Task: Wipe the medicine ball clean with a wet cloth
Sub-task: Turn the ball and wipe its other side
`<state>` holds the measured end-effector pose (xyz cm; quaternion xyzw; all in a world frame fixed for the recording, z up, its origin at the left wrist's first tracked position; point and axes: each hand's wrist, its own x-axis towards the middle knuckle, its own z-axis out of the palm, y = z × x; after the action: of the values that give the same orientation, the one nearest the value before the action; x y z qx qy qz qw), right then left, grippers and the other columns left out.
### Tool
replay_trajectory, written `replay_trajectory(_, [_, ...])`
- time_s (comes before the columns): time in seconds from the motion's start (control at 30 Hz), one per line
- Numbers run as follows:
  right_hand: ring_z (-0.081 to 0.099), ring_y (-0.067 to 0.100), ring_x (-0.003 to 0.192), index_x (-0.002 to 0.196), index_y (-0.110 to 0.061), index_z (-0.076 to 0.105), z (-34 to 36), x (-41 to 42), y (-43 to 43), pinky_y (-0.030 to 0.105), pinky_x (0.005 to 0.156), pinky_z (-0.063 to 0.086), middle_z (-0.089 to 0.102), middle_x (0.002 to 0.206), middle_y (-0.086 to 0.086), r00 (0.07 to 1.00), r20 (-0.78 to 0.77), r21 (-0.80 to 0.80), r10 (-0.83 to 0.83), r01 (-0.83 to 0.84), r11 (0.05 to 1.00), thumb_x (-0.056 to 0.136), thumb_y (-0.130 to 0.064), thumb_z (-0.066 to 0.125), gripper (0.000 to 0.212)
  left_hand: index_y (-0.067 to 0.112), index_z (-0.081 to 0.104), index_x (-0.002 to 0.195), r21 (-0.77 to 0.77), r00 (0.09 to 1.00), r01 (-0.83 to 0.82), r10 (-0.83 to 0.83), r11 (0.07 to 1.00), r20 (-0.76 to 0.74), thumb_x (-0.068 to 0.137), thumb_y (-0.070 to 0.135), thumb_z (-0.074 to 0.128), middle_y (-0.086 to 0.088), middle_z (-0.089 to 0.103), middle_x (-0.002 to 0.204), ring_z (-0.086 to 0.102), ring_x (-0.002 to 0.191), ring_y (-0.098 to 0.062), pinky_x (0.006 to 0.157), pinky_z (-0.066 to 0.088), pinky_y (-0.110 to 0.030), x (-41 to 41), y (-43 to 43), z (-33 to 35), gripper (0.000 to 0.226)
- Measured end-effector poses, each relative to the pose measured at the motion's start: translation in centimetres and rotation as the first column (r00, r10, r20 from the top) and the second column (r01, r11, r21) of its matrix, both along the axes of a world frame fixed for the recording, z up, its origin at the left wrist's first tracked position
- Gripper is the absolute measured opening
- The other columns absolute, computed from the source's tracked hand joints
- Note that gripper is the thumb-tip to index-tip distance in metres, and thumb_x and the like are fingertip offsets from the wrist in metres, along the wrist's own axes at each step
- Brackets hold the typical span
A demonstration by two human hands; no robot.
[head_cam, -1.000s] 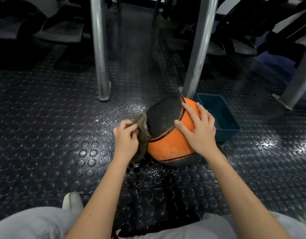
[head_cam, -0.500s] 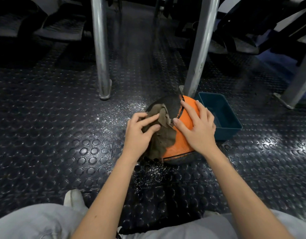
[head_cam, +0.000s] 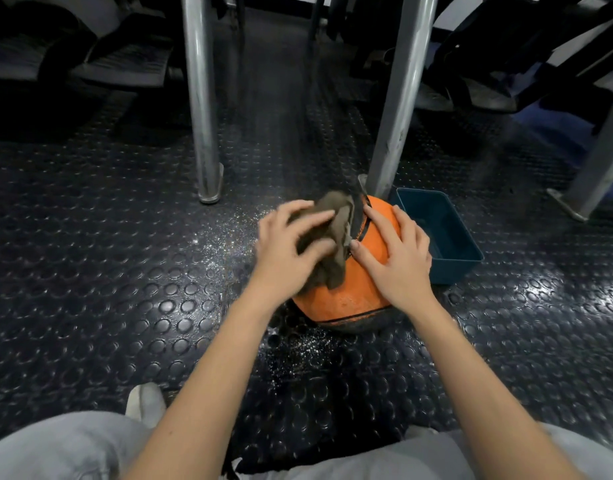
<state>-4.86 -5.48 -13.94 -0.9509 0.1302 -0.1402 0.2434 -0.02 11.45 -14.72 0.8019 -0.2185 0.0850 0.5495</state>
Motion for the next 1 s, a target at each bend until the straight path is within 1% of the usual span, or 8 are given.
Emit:
replay_trajectory(0.13, [0.009,0.020,0.139,0.134,-0.059,0.029,0.1,-0.1,0.0,0.054,0.111,0.014,0.014,0.154,-0.010,1.000,0.003,0.011,0.018,-0.018,1.000,0.078,-0.076,0.043,0.061,0.042,0.044,0.132,0.082,0.994,0.008,0.001,0.997,-0.112,0.080,0.039,0.071,0.014,0.029,0.125,0.025,0.123,-0.014,0.103,0.016,-0.019,-0.3,-0.3,-2.3,0.059])
replay_trajectory(0.23, [0.016,0.021,0.135,0.130,-0.053,0.037,0.7,0.2,-0.2,0.055,0.110,0.015,0.024,0.146,-0.007,1.000,-0.024,0.037,0.002,-0.001,0.999,0.079,-0.068,0.050,0.054,0.033,0.051,0.134,0.171,0.996,0.026,-0.012,0.985,-0.084,0.083,0.039,0.068,0.010,0.029,0.121,0.032,0.121,-0.017,0.104,0.026,-0.026,0.1,0.2,-1.5,0.053])
replay_trajectory(0.37, [0.015,0.022,0.139,0.127,-0.030,0.044,1.8,1.4,-0.5,0.061,0.111,0.005,0.025,0.147,-0.002,0.997,-0.018,-0.151,0.078,-0.080,0.985,0.084,-0.058,0.052,0.052,0.028,0.050,0.134,0.392,0.996,0.080,-0.093,0.916,0.012,0.093,0.030,0.054,0.002,0.030,0.132,0.041,0.117,-0.022,0.098,0.039,-0.037,0.4,1.0,-0.4,0.042])
replay_trajectory(0.5, [0.003,0.019,0.145,0.141,-0.050,0.025,2.3,2.2,-0.8,0.062,0.110,0.009,0.011,0.157,-0.012,0.957,-0.168,-0.177,0.235,-0.264,0.948,0.091,-0.058,0.037,0.051,0.026,0.049,0.134,0.468,0.992,0.116,-0.130,0.876,-0.002,0.095,0.026,0.049,0.008,0.031,0.137,0.047,0.114,-0.019,0.090,0.041,-0.034,1.3,2.0,0.4,0.039])
replay_trajectory(0.63, [0.004,0.017,0.143,0.138,-0.057,0.023,2.1,1.7,-1.0,0.060,0.109,0.013,0.014,0.156,-0.013,0.962,-0.186,-0.184,0.199,-0.233,0.955,0.092,-0.059,0.030,0.048,0.026,0.054,0.127,0.484,0.992,0.101,-0.051,0.869,-0.117,0.093,0.029,0.048,0.014,0.038,0.131,0.050,0.110,-0.015,0.089,0.045,-0.040,-0.1,2.7,-0.2,0.035])
replay_trajectory(0.73, [0.006,0.016,0.143,0.136,-0.057,0.025,1.5,1.0,-1.3,0.061,0.110,0.014,0.017,0.155,-0.013,0.975,-0.135,-0.152,0.177,-0.197,0.968,0.089,-0.065,0.027,0.048,0.025,0.057,0.125,0.689,0.992,0.053,0.039,0.723,-0.117,0.094,0.031,0.047,0.013,0.043,0.133,0.052,0.113,-0.017,0.092,0.045,-0.038,0.3,5.0,-0.2,0.033])
replay_trajectory(0.87, [0.017,0.018,0.141,0.126,-0.064,0.025,0.5,0.9,-2.6,0.059,0.108,0.023,0.027,0.151,-0.010,0.990,-0.009,-0.086,0.140,-0.141,0.986,0.084,-0.069,0.029,0.043,0.017,0.064,0.118,0.365,0.992,-0.120,0.121,0.923,0.021,0.091,0.024,0.050,0.007,0.052,0.128,0.053,0.110,-0.018,0.089,0.039,-0.029,1.7,5.0,1.0,0.032])
replay_trajectory(1.0, [0.020,0.018,0.140,0.123,-0.063,0.028,0.0,1.8,-4.0,0.052,0.111,0.022,0.030,0.150,-0.007,0.995,0.021,-0.007,0.100,-0.100,0.995,0.087,-0.063,0.033,0.037,0.023,0.061,0.126,0.262,0.969,0.096,-0.150,0.960,0.196,0.084,0.025,0.044,0.000,0.052,0.127,0.050,0.110,-0.024,0.096,0.040,-0.033,0.6,0.4,1.3,0.045])
